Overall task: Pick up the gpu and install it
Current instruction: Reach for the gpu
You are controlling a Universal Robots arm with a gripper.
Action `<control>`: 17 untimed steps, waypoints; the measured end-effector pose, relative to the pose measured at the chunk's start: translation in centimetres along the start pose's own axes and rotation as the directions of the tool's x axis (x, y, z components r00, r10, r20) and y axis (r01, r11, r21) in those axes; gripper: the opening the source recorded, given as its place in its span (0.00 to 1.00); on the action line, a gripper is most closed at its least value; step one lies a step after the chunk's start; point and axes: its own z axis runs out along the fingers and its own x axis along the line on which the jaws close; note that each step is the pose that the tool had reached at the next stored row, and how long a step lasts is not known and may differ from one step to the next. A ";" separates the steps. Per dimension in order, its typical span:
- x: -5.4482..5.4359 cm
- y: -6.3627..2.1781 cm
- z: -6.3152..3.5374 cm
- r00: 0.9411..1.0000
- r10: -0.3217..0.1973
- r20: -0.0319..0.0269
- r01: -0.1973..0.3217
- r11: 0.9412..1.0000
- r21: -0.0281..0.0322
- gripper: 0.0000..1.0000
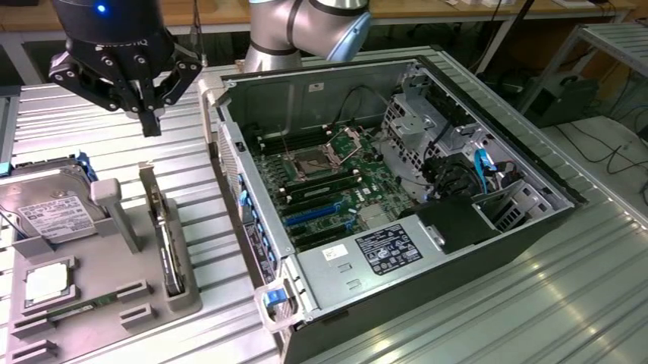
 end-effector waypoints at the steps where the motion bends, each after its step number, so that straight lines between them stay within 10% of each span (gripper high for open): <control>1: 0.1 -0.01 0.00 1.000 0.000 0.000 0.000 1.000 0.000 0.11; 17: 2.6 -0.21 -0.08 1.000 0.000 0.000 0.000 1.000 0.000 0.11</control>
